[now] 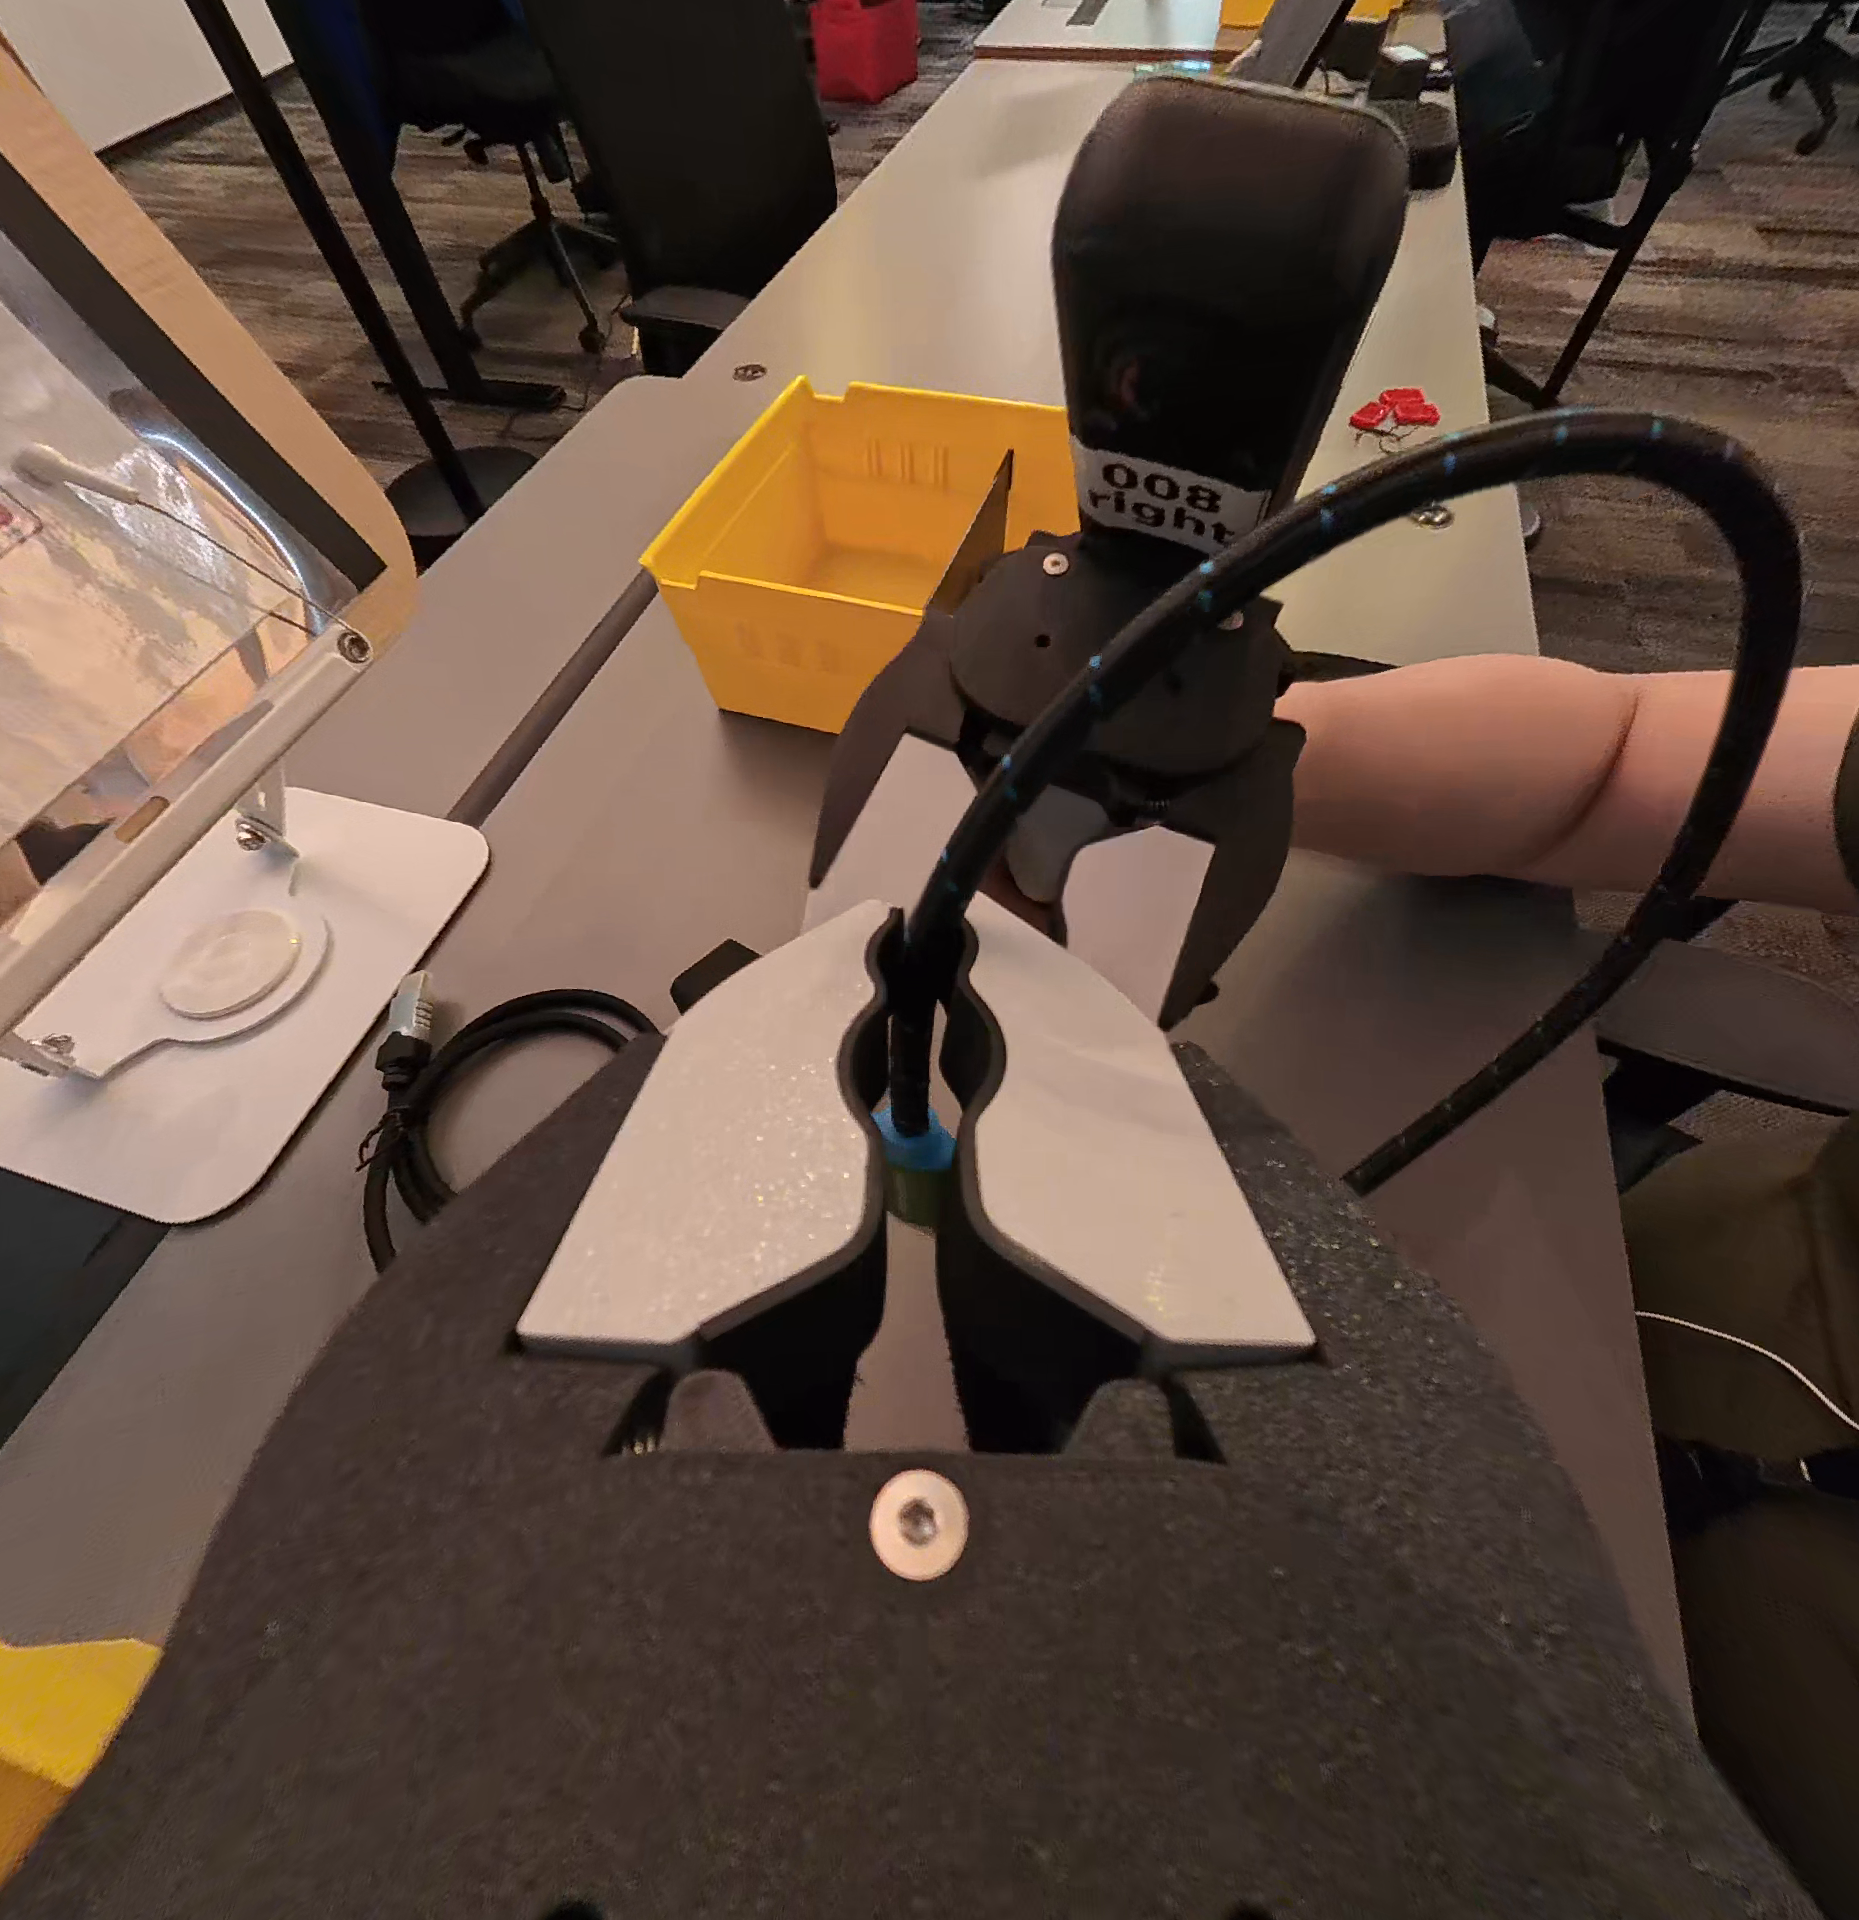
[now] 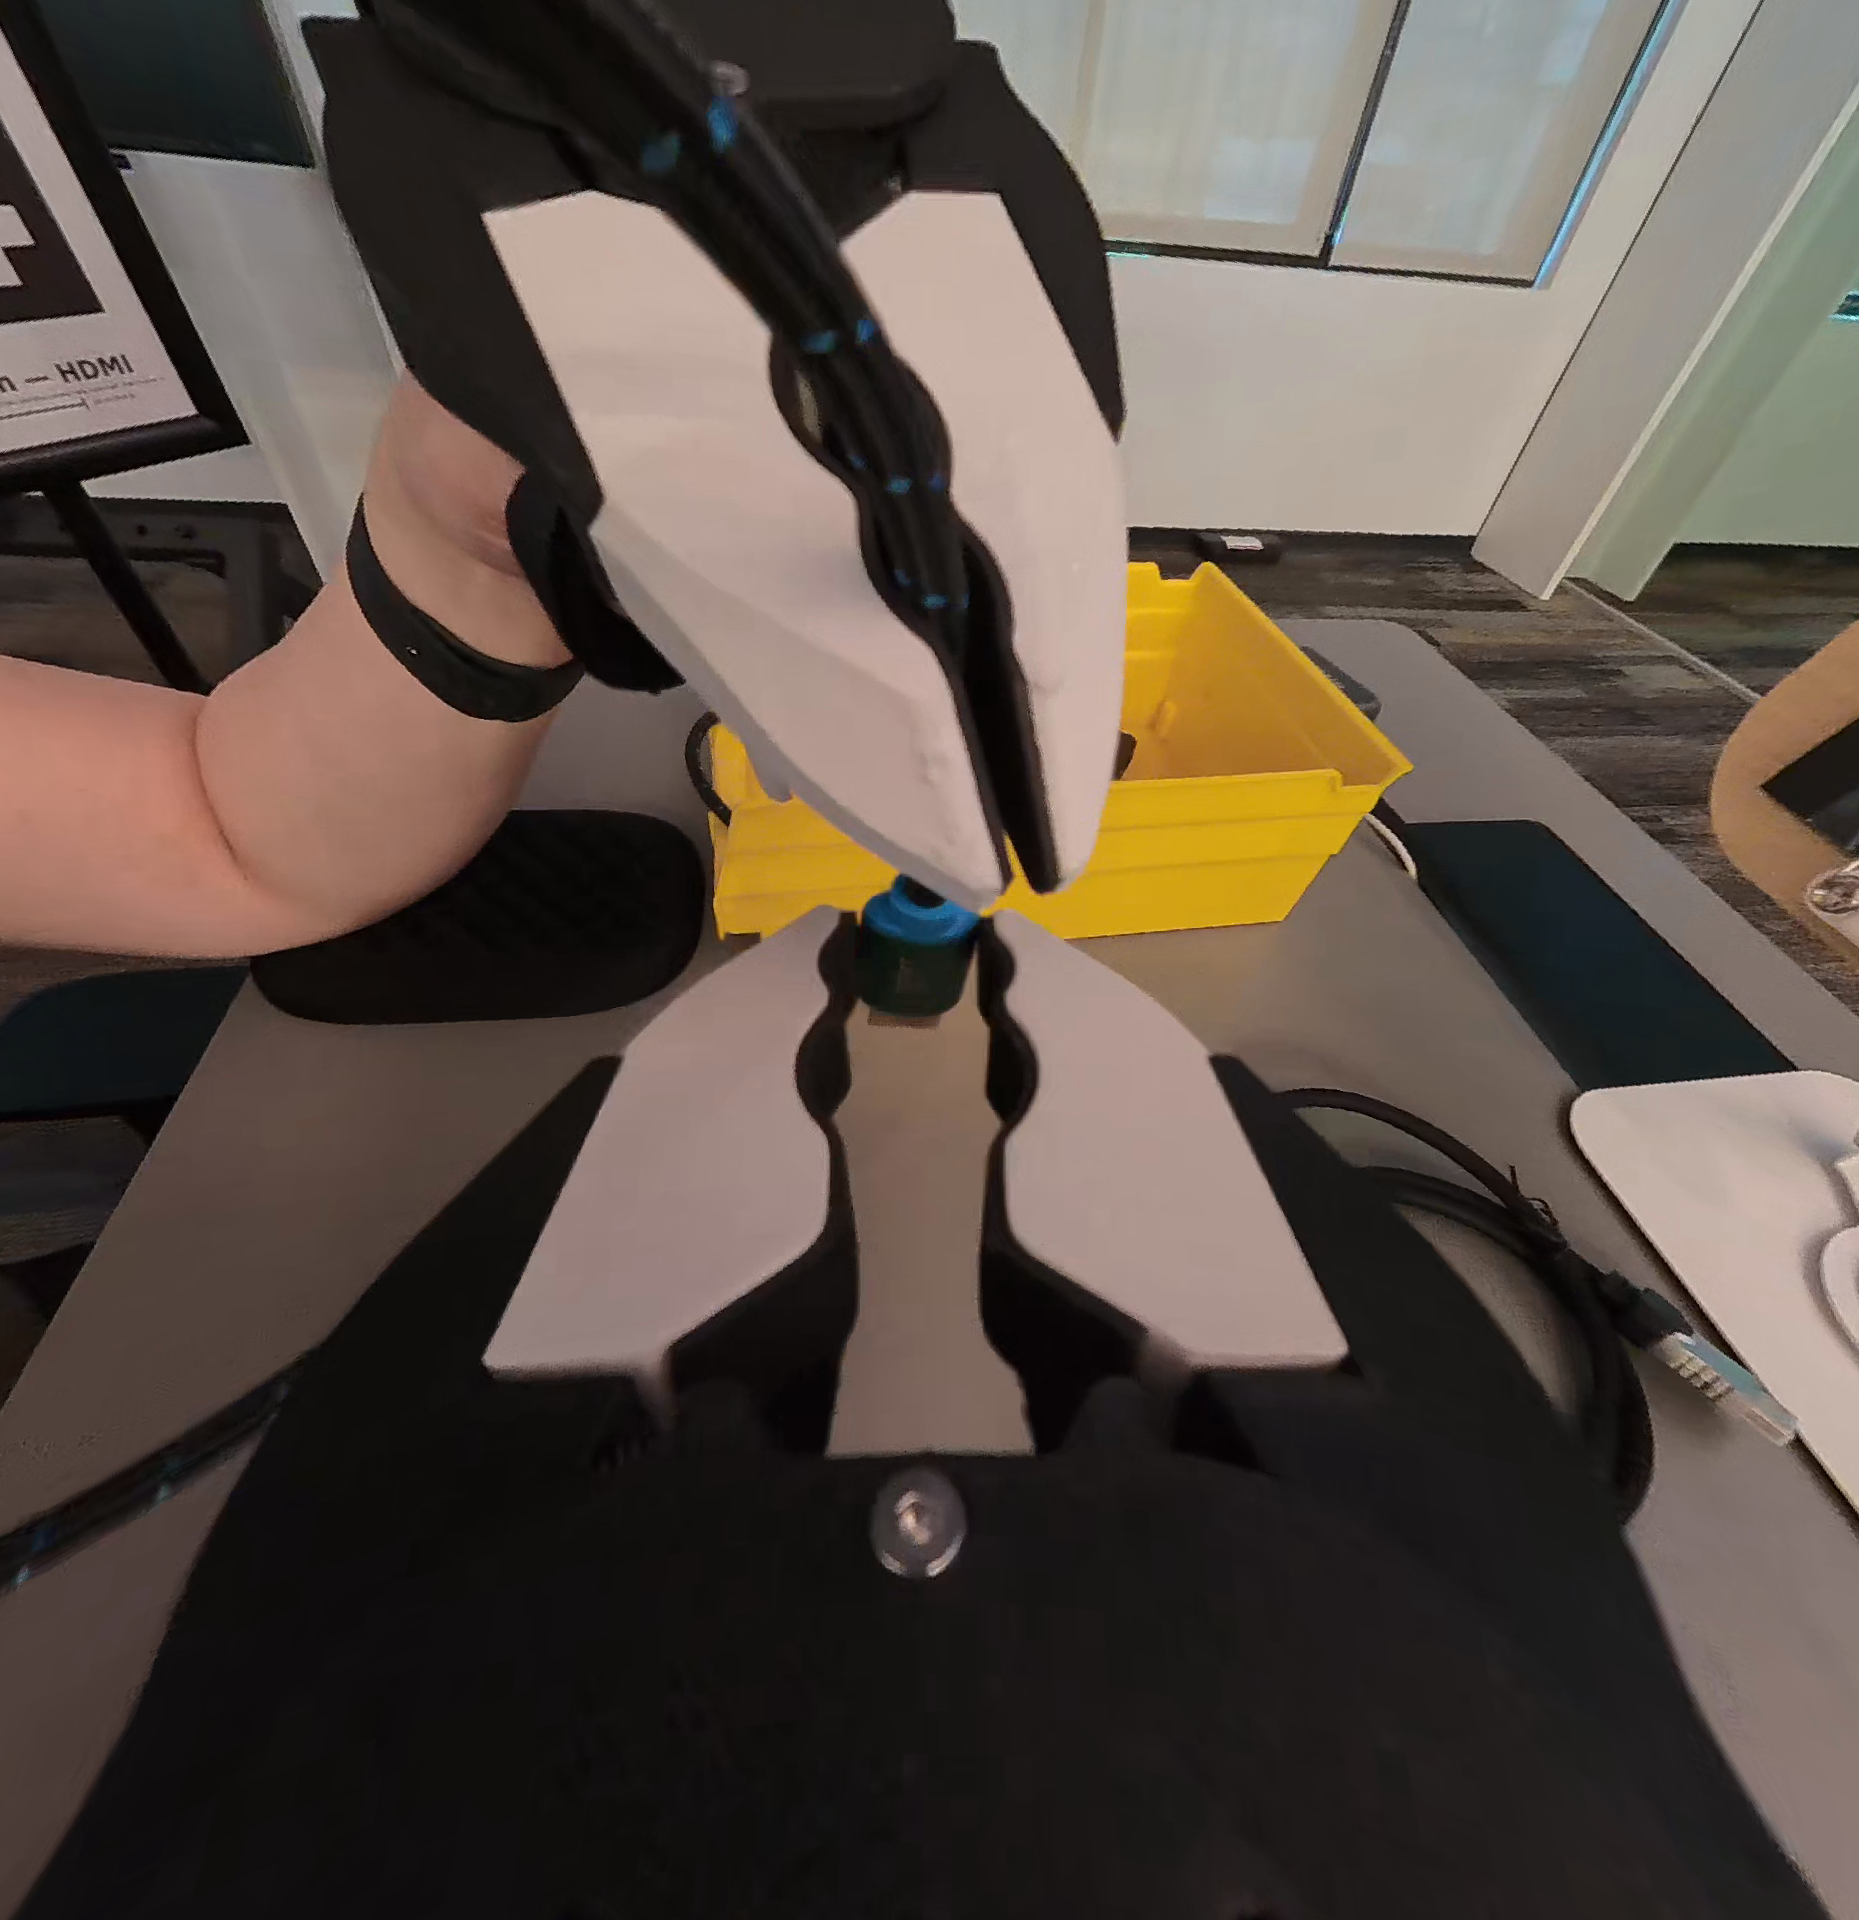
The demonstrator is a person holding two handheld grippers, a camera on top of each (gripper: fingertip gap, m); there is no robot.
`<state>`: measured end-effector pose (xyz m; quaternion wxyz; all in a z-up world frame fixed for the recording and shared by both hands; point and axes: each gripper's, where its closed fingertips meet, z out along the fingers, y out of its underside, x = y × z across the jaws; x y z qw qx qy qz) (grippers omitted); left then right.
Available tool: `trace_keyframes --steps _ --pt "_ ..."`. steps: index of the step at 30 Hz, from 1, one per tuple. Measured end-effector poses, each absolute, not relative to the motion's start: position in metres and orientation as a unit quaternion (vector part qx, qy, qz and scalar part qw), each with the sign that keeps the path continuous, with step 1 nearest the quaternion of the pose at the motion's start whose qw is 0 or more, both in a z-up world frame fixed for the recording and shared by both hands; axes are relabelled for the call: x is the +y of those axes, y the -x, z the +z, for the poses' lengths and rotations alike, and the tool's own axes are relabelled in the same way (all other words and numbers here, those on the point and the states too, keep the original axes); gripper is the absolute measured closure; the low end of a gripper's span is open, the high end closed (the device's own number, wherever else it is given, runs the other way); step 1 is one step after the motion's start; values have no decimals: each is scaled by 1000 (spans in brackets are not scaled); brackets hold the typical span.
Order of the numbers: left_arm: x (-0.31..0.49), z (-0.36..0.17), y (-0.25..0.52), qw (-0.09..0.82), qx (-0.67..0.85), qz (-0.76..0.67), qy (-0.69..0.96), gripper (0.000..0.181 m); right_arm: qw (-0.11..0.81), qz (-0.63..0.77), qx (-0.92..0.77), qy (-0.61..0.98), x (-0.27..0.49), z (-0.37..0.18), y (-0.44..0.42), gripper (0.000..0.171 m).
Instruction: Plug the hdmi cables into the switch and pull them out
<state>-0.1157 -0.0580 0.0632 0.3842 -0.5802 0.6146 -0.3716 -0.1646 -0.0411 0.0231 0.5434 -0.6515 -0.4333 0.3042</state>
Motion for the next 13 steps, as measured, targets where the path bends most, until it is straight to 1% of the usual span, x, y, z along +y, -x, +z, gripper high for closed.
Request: trace_keyframes --steps 2,4,5,7,8,10,13 --pt "-58 63 115 388 616 -368 578 176 534 307 -435 657 -41 22 163 149" --pt "-60 66 113 400 614 -376 567 174 549 297 -435 649 -39 27 158 150" --pt "-60 70 113 408 606 -383 566 168 563 288 -433 642 -37 31 154 150" --pt "-55 77 116 416 582 -397 575 133 587 283 -434 622 -38 42 146 150" --pt "-53 82 118 413 566 -415 580 122 606 289 -436 599 -42 51 143 150" --pt "-50 93 124 385 518 -488 587 121 649 299 -435 548 -52 74 132 149" --pt "-54 102 127 288 459 -610 578 131 710 312 -434 459 -75 107 117 150"
